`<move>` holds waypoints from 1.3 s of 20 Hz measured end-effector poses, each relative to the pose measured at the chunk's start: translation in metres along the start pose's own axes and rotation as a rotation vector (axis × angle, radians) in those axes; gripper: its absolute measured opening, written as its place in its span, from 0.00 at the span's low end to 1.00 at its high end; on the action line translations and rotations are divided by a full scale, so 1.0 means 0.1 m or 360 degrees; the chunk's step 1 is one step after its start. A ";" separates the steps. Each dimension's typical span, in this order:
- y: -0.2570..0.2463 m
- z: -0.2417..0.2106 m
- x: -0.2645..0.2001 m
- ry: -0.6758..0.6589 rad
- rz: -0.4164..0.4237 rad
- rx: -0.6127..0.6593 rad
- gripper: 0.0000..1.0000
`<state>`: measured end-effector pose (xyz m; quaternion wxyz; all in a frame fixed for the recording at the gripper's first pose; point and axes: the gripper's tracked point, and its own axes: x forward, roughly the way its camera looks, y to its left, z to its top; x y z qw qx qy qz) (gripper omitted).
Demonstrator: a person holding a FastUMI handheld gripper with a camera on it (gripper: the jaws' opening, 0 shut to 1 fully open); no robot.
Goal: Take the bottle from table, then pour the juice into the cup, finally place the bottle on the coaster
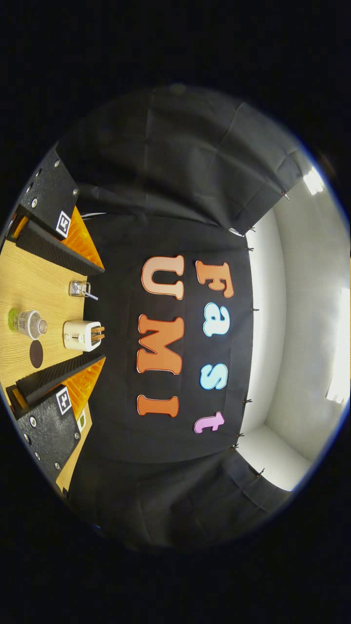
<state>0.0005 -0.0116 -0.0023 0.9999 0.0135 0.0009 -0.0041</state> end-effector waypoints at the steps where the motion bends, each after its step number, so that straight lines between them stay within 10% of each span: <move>1: 0.00 0.00 -0.01 -0.0002 0.0002 0.0001 0.95; 26: -0.09 -1.60 0.13 0.0113 -0.0093 0.0094 0.95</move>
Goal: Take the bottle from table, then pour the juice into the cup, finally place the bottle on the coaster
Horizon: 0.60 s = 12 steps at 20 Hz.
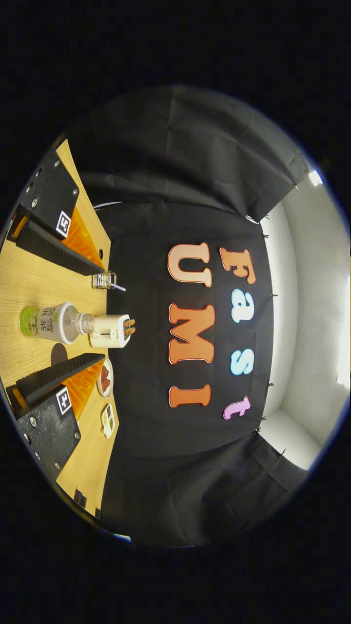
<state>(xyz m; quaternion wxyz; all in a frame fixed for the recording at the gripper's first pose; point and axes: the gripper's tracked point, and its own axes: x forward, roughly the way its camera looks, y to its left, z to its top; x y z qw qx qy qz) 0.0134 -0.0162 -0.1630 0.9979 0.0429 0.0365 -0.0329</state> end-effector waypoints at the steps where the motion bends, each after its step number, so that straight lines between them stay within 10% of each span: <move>1: -0.04 -0.12 0.04 0.0021 -0.0006 -0.0002 0.95; 12: -0.04 -1.24 0.32 0.0388 -0.0036 -0.0150 0.93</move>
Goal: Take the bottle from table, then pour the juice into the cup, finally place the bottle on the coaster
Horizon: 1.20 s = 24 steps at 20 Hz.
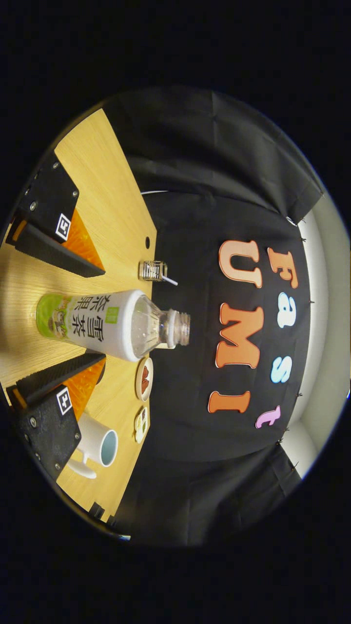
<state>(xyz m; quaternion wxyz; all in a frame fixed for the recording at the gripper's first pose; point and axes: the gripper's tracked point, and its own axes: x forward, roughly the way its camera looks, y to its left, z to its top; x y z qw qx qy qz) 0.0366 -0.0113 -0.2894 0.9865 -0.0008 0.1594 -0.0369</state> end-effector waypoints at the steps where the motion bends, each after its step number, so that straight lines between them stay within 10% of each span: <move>1: 0.01 -0.03 0.03 0.0013 0.0006 -0.0008 0.93; 12: 0.06 -0.09 0.22 0.0064 0.0104 0.0162 0.59; 24: -0.11 0.21 0.41 0.0032 0.0263 0.1091 0.58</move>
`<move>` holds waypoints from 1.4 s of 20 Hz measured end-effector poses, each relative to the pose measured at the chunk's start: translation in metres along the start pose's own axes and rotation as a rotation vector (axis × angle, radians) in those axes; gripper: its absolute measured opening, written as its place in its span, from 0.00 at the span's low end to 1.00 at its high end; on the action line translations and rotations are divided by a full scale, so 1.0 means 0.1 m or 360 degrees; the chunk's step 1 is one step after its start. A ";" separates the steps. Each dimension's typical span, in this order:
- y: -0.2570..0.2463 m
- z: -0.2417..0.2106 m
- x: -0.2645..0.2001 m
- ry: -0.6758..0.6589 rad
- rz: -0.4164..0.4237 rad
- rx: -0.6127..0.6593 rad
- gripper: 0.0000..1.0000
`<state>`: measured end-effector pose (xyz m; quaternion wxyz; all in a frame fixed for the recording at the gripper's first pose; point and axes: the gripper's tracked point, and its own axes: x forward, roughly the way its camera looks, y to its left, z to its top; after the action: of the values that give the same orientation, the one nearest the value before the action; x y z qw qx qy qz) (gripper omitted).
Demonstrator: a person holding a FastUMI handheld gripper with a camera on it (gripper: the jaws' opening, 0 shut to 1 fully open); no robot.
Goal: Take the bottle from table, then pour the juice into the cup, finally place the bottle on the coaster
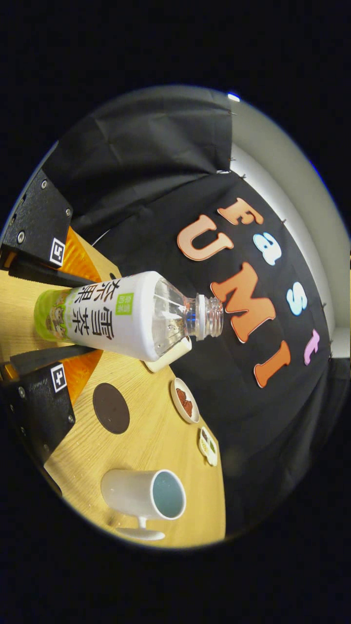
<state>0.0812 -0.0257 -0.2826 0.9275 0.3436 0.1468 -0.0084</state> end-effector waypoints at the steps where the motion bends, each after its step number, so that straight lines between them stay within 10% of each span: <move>1: -0.02 0.03 0.00 -0.0004 0.0001 0.0090 0.58; 14: -0.45 0.30 0.06 -0.0166 0.0000 0.0962 0.58; 28: -0.53 0.43 0.07 -0.0279 0.0044 0.1442 0.58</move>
<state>0.0936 -0.0934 -0.2869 0.6929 0.7142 0.0448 -0.0883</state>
